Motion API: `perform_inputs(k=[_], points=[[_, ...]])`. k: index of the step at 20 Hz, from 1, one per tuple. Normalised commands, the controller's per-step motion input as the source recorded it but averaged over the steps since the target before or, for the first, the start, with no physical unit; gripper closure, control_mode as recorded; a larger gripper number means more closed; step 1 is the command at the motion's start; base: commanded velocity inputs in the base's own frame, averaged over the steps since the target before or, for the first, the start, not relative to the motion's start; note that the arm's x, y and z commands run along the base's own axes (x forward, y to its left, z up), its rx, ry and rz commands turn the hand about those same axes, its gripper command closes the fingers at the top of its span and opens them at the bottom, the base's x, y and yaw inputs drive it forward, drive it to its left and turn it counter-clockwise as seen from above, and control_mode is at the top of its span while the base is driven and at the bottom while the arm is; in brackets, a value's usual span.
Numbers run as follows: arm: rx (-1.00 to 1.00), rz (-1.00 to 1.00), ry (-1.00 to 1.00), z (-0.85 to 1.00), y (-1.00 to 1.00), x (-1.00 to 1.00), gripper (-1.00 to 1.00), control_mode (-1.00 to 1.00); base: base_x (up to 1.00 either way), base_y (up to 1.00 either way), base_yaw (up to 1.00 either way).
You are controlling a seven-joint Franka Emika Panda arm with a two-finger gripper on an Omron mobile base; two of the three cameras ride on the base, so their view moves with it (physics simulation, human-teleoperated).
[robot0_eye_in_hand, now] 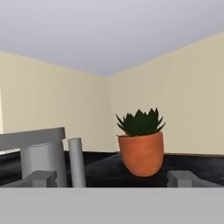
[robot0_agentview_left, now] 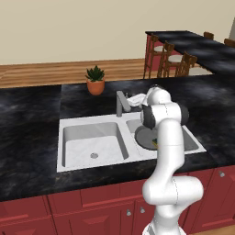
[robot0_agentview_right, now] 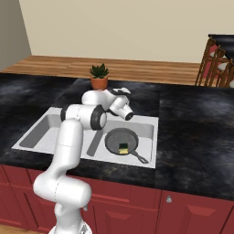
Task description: Pick the pan and sponge and place them into the sink. Then turn on the water.
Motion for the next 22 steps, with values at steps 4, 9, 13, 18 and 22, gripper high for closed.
perform_inputs(k=[4,9,13,18,22], points=[[0.00,0.01,0.01,-0.14,0.08,0.09,-1.00,-1.00,0.00,0.00,0.00],[0.00,0.00,0.02,-0.12,0.14,0.16,-1.00,-1.00,0.00,0.00,0.00],[0.00,0.00,0.01,-0.01,0.14,0.25,-1.00,-1.00,0.00,0.00,0.00],[0.00,0.00,0.01,0.00,0.10,0.26,-1.00,-1.00,0.00,0.00,0.00],[0.00,0.00,0.04,-0.02,0.10,0.24,-1.00,-1.00,0.00,0.00,0.00]])
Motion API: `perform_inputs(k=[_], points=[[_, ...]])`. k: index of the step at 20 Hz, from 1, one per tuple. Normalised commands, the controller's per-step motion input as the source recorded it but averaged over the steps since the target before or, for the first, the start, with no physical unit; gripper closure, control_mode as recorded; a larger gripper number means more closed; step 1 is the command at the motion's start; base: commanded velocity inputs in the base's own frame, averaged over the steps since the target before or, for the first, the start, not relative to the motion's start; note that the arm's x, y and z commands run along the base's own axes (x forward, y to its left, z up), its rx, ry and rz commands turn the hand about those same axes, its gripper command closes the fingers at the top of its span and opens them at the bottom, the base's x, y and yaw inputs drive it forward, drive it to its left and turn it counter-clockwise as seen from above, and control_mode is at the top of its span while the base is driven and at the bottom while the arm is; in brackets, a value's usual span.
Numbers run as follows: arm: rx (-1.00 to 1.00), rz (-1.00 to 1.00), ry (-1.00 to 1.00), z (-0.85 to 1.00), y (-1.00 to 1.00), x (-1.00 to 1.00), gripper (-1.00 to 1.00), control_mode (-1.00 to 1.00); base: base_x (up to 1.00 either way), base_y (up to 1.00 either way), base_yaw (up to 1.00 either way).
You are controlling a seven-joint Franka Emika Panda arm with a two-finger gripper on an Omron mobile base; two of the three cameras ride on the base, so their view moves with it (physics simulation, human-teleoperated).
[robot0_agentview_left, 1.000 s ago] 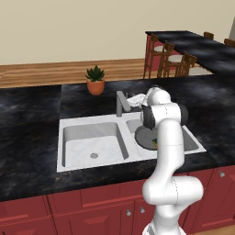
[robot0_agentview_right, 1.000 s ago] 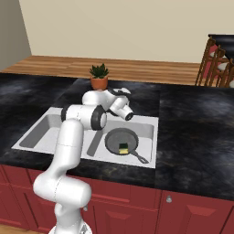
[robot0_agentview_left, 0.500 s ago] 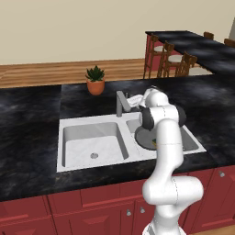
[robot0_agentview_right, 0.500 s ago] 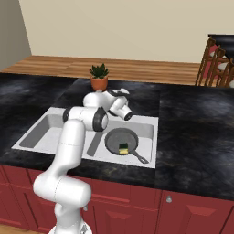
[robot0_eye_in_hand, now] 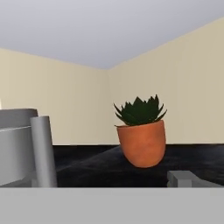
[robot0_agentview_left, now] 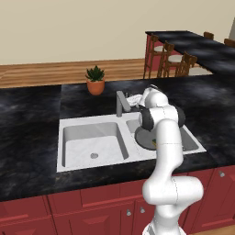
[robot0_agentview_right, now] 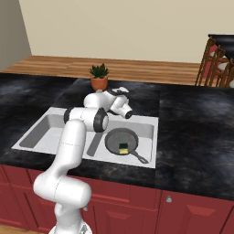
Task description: Pick the pan and sponge and place them into the sink. Then turn on the water.
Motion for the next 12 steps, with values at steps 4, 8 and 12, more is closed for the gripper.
perform_inputs(k=[4,8,12], points=[[0.00,0.00,0.05,-0.05,0.15,0.22,-1.00,-1.00,0.00,0.00,0.00],[0.00,0.00,0.05,-0.05,0.18,0.22,1.00,-1.00,0.00,0.00,0.00],[0.00,0.01,0.02,-0.05,0.12,0.15,1.00,-1.00,0.00,0.00,0.00]])
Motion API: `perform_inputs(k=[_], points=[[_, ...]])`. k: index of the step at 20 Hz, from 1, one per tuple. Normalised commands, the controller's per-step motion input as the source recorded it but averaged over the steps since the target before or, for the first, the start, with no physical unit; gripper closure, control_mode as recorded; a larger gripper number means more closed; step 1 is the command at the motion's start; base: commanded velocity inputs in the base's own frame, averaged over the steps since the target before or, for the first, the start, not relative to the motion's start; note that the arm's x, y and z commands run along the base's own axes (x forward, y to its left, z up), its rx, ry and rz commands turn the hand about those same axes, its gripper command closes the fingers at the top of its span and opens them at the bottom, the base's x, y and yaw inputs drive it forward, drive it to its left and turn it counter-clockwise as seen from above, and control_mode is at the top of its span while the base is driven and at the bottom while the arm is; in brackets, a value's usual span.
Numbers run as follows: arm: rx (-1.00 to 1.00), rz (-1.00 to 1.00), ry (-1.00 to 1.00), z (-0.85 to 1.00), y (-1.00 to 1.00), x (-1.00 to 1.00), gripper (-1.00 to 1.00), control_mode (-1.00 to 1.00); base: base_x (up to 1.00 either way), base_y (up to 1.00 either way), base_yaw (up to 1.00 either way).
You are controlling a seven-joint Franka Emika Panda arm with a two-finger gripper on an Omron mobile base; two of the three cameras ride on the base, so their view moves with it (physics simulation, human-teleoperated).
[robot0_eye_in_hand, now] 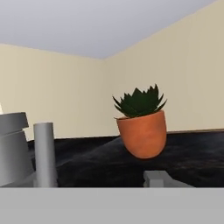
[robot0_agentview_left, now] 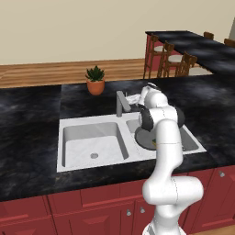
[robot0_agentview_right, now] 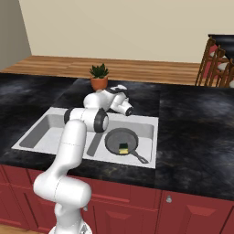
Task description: Pick the pan and sponge and place them into the sink. Then turn on the water.
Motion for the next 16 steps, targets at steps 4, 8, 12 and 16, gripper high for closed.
perform_inputs(k=[4,8,12,16], points=[[0.00,0.01,0.01,-0.08,-0.02,0.04,1.00,-1.00,0.00,0.00,0.00],[0.03,0.00,0.03,-0.11,-0.12,0.03,1.00,-1.00,0.00,0.00,0.00],[0.04,0.00,0.04,-0.11,-0.17,0.00,1.00,-1.00,0.00,0.00,0.00],[0.04,0.00,0.06,-0.11,-0.17,0.05,1.00,-1.00,0.00,0.00,0.00]])
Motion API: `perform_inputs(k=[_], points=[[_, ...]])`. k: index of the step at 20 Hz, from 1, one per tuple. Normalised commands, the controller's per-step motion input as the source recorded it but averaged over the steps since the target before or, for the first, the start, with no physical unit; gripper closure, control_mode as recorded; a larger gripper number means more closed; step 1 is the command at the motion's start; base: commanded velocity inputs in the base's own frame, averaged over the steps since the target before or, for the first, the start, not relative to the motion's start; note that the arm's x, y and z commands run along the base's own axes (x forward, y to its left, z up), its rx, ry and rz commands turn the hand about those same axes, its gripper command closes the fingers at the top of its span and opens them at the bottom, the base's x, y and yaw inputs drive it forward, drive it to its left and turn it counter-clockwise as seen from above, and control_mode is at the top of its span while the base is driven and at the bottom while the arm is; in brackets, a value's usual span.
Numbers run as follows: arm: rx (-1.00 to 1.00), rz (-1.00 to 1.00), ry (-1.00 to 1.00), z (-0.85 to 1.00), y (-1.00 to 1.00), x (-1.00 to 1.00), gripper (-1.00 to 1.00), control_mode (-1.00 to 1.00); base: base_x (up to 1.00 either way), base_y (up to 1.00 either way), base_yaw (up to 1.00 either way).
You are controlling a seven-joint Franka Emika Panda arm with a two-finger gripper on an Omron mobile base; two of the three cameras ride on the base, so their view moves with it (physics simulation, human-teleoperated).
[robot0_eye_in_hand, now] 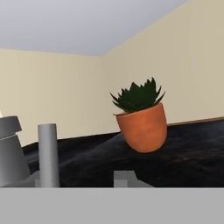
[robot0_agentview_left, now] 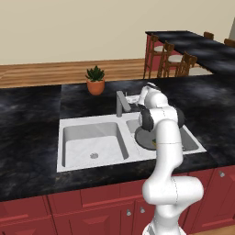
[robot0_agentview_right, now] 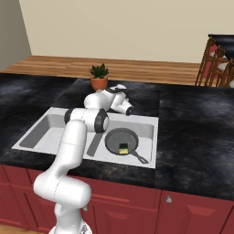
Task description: Pick the pan and sponge and place them into the sink. Then turn on the water.
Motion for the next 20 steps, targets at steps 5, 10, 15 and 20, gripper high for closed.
perform_inputs(k=[5,10,15,20], points=[[0.04,-0.02,0.08,-0.10,-0.21,0.09,1.00,-1.00,0.00,0.00,0.00],[0.05,-0.03,0.11,-0.07,-0.29,0.11,1.00,-1.00,0.00,0.00,0.00],[0.06,-0.03,0.12,-0.09,-0.34,0.10,1.00,-1.00,0.00,0.00,0.00],[0.04,-0.04,0.13,-0.06,-0.42,0.09,1.00,-1.00,0.00,0.00,0.00]])
